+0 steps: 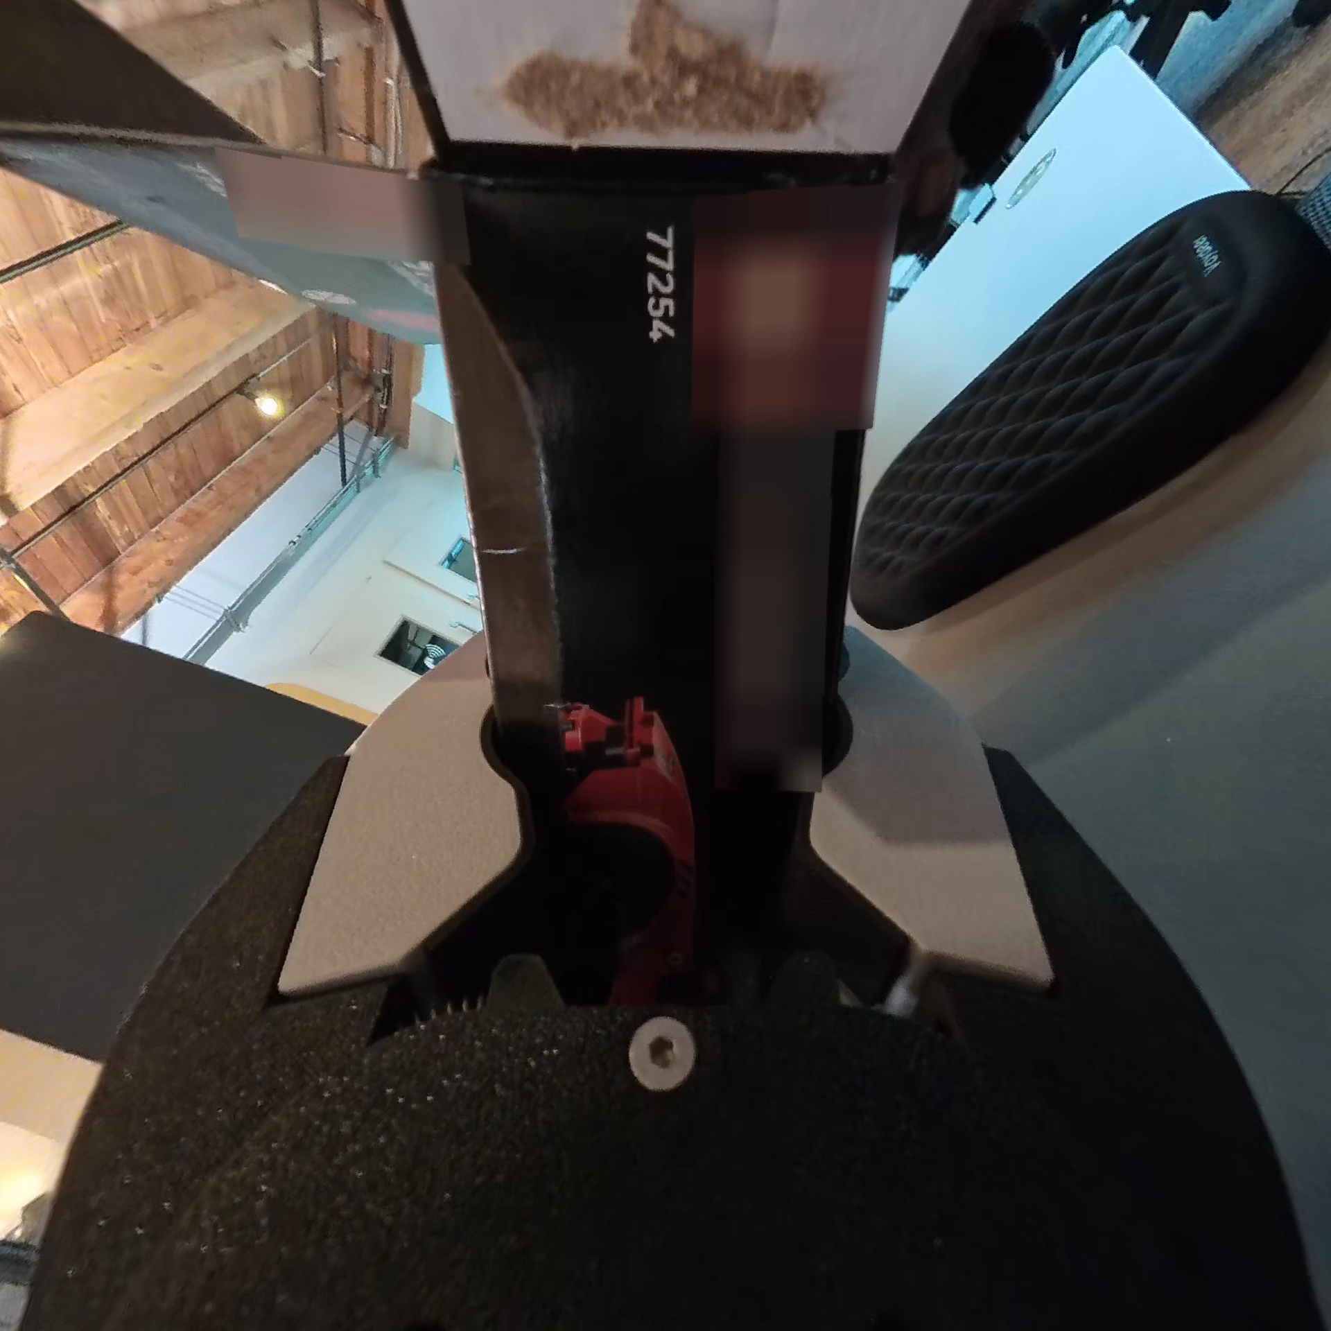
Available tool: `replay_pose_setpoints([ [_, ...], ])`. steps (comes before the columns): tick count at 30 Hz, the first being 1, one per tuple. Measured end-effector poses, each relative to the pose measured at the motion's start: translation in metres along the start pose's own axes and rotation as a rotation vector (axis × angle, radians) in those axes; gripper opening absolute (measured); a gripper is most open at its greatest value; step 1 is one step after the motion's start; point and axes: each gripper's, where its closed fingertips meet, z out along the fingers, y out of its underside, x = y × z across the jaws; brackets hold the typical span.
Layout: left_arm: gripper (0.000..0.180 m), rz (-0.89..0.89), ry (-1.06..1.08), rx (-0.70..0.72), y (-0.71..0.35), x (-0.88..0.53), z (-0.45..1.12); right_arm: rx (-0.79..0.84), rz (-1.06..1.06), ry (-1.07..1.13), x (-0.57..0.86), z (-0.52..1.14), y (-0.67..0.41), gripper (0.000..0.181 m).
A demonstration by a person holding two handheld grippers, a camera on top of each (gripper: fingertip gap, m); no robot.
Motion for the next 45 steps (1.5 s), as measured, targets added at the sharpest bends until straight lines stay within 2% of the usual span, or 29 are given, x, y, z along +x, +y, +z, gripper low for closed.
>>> replay_pose_setpoints([
  [1, 0.084, -0.008, -0.002, 0.004, 0.0, -0.001, -0.001, 0.01, 0.0, -0.011, -0.001, -0.001, -0.001, 0.0],
  [5, 0.083, -0.021, -0.012, 0.016, 0.0, -0.003, -0.003, 0.031, -0.01, 0.013, 0.0, -0.004, -0.006, 0.0],
  [6, 0.083, -0.032, -0.016, 0.022, 0.0, -0.005, -0.005, 0.051, -0.009, 0.023, 0.002, -0.008, -0.009, 0.006],
  [9, 0.083, -0.101, -0.016, 0.048, 0.002, -0.014, -0.011, 0.11, 0.034, -0.001, 0.011, -0.031, -0.015, 0.051],
  [10, 0.083, -0.134, -0.01, 0.057, 0.004, -0.019, -0.015, 0.148, 0.035, -0.049, 0.011, -0.04, -0.019, 0.052],
  [11, 0.083, -0.172, -0.001, 0.069, 0.006, -0.024, -0.019, 0.211, 0.01, -0.123, 0.007, -0.051, -0.024, 0.046],
  [13, 0.084, -0.259, 0.038, 0.105, 0.01, -0.035, -0.027, 0.371, -0.065, -0.261, -0.002, -0.078, -0.037, 0.0],
  [16, 0.084, -0.345, 0.1, 0.159, 0.015, -0.044, -0.04, 0.457, -0.053, -0.285, 0.01, -0.098, -0.047, 0.0],
  [18, 0.084, -0.387, 0.109, 0.199, 0.015, -0.049, -0.045, 0.47, -0.14, -0.27, 0.009, -0.101, -0.052, 0.0],
  [22, 0.084, -0.397, 0.16, 0.216, 0.012, -0.046, -0.047, 0.437, -0.352, -0.267, -0.005, -0.092, -0.065, 0.0],
  [26, 0.084, -0.385, 0.199, 0.206, 0.012, -0.041, -0.046, 0.308, -0.496, -0.35, -0.019, -0.076, -0.068, 0.0],
  [32, 0.084, -0.388, 0.209, 0.209, 0.011, -0.041, -0.045, 0.153, -0.694, -0.362, -0.032, -0.063, -0.067, 0.0],
  [37, 0.084, -0.392, 0.219, 0.215, 0.009, -0.039, -0.044, -0.054, -0.845, -0.35, -0.04, -0.04, -0.054, 0.0],
  [39, 0.085, -0.389, 0.218, 0.207, 0.01, -0.04, -0.043, -0.131, -0.888, -0.389, -0.049, -0.035, -0.045, 0.0],
  [45, 0.085, -0.408, 0.219, 0.212, 0.011, -0.042, -0.044, -0.125, -0.866, -0.423, -0.052, -0.033, -0.049, 0.0],
])
